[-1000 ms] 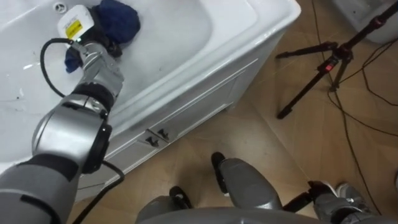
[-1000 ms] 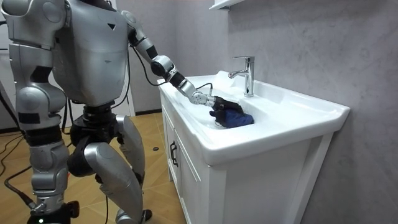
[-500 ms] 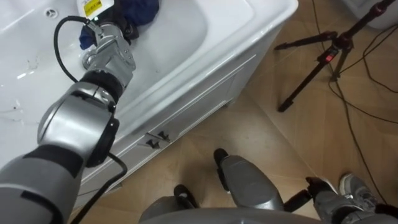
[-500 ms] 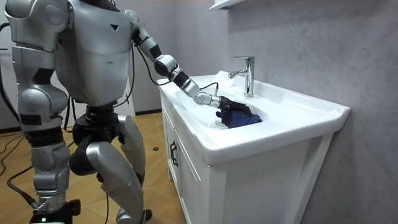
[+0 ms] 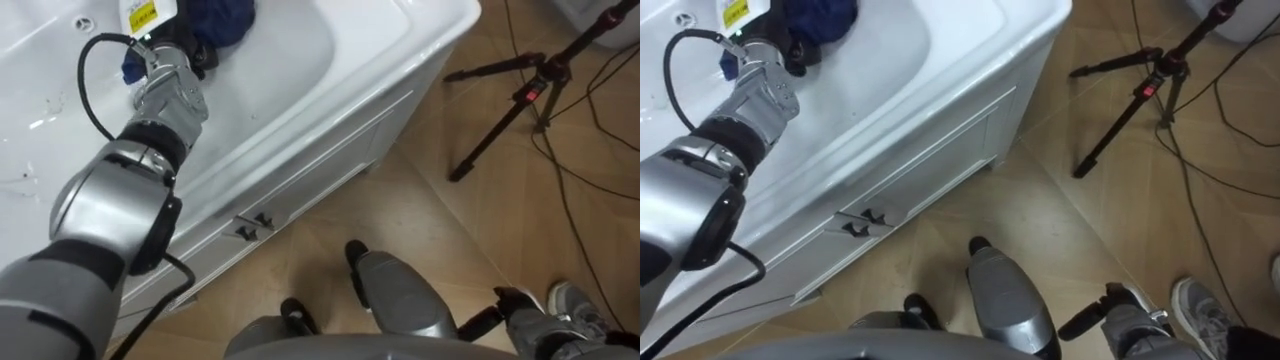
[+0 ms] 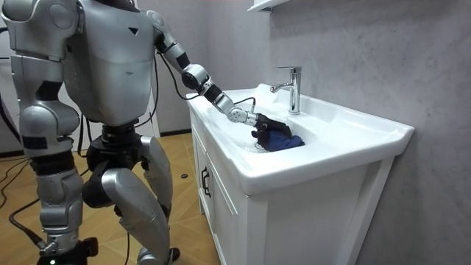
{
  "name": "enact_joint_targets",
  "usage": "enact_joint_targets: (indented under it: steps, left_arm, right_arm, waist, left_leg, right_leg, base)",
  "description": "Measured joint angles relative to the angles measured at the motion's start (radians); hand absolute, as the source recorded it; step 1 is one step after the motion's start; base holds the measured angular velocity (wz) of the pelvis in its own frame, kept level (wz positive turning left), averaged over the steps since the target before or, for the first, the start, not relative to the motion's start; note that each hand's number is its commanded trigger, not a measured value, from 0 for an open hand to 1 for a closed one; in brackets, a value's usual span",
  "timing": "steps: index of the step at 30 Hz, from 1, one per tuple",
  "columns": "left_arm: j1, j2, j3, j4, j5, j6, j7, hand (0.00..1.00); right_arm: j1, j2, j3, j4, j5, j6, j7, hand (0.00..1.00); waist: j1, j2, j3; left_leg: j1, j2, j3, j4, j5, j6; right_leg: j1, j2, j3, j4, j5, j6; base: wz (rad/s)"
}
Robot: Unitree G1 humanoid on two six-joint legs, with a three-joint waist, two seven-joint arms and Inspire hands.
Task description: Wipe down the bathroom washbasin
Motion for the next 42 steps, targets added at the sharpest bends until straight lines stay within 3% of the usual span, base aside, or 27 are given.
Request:
enact_joint_targets:
  steps: [2, 3, 6, 8, 9, 14, 16, 26, 30, 34, 42]
  left_arm:
    - [0.031, 0.022, 0.008, 0.006, 0.014, 0.002, -0.021, 1.00]
    - [0.066, 0.031, 0.024, 0.006, 0.025, 0.002, -0.029, 1.00]
    - [0.169, 0.064, 0.062, 0.001, 0.026, 0.005, -0.039, 1.00]
    - [0.209, 0.072, 0.086, -0.001, 0.036, -0.004, -0.038, 1.00]
    - [0.232, 0.073, 0.108, 0.001, 0.061, -0.001, -0.041, 1.00]
    - [0.330, 0.084, 0.163, -0.001, 0.125, 0.002, -0.016, 1.00]
    - [0.392, 0.095, 0.196, -0.015, 0.147, 0.002, -0.002, 1.00]
    - [0.540, 0.101, 0.222, -0.168, 0.247, 0.003, 0.014, 1.00]
    - [0.618, 0.101, 0.246, -0.285, 0.279, 0.012, -0.001, 1.00]
    - [0.700, 0.100, 0.254, -0.430, 0.281, 0.037, -0.042, 1.00]
    - [0.784, 0.088, 0.260, -0.591, 0.396, 0.062, -0.074, 1.00]
  right_arm:
    - [0.005, 0.000, 0.002, 0.001, 0.003, 0.001, 0.000, 0.00]
    - [0.016, 0.000, 0.000, 0.001, 0.003, 0.009, 0.000, 0.00]
    - [0.047, 0.003, -0.028, 0.000, 0.008, 0.023, -0.011, 0.00]
    - [0.066, 0.003, -0.051, -0.003, 0.014, 0.040, -0.020, 0.00]
    - [0.069, 0.003, -0.069, -0.004, 0.017, 0.048, -0.028, 0.00]
    - [0.083, -0.001, -0.123, 0.000, 0.017, 0.040, -0.057, 0.00]
    - [0.088, -0.006, -0.160, 0.000, 0.017, 0.040, -0.072, 0.00]
    - [0.139, -0.038, -0.222, -0.042, -0.014, 0.042, -0.091, 0.00]
    - [0.163, -0.039, -0.234, -0.066, -0.014, 0.052, -0.098, 0.00]
    - [0.200, -0.039, -0.258, -0.115, -0.023, 0.050, -0.098, 0.00]
    - [0.200, -0.036, -0.273, -0.139, -0.046, 0.043, -0.095, 0.00]
  waist:
    - [0.014, -0.003, -0.0023]
    - [0.023, -0.004, -0.0087]
    - [0.050, -0.008, -0.0404]
    - [0.075, -0.015, -0.0503]
    - [0.078, -0.016, -0.0590]
    - [0.124, 0.000, -0.0660]
    - [0.144, 0.018, -0.0774]
    - [0.184, 0.046, -0.0801]
    - [0.191, 0.046, -0.0793]
    - [0.204, 0.045, -0.0779]
    - [0.213, 0.041, -0.0706]
  left_leg:
    - [0.014, 0.001, 0.005, -0.010, 0.001, -0.002]
    - [0.028, 0.001, 0.004, -0.023, 0.004, -0.006]
    - [0.054, 0.001, 0.002, -0.040, 0.008, -0.014]
    - [0.081, 0.001, 0.000, -0.057, 0.013, -0.020]
    - [0.094, 0.002, -0.009, -0.064, 0.016, -0.023]
    - [0.142, 0.018, -0.024, -0.085, 0.023, -0.035]
    - [0.175, 0.020, -0.026, -0.113, 0.029, -0.041]
    - [0.255, 0.029, -0.041, -0.179, 0.049, -0.058]
    - [0.270, 0.032, -0.053, -0.180, 0.050, -0.059]
    - [0.295, 0.032, -0.092, -0.179, 0.050, -0.059]
    - [0.335, 0.030, -0.121, -0.197, 0.050, -0.059]
  right_leg:
    - [0.011, 0.001, -0.001, -0.002, -0.001, -0.002]
    - [0.025, 0.002, -0.001, -0.004, -0.002, -0.004]
    - [0.041, 0.005, -0.005, -0.003, -0.011, -0.011]
    - [0.065, 0.007, -0.009, -0.007, -0.015, -0.016]
    - [0.080, 0.006, -0.018, -0.010, -0.019, -0.018]
    - [0.146, 0.017, -0.040, -0.056, -0.011, -0.029]
    - [0.176, 0.022, -0.044, -0.077, -0.009, -0.031]
    - [0.254, 0.038, -0.063, -0.127, -0.011, -0.045]
    - [0.274, 0.039, -0.073, -0.129, -0.023, -0.051]
    - [0.319, 0.035, -0.097, -0.155, -0.029, -0.052]
    - [0.369, 0.027, -0.137, -0.177, -0.040, -0.050]
  base:
    - [-0.08]
    - [0.00]
    - [0.00]
    - [0.04]
    - [0.11]
    - [0.09]
    - [0.00]
    - [0.04]
    - [0.06]
    - [0.17]
    - [0.17]
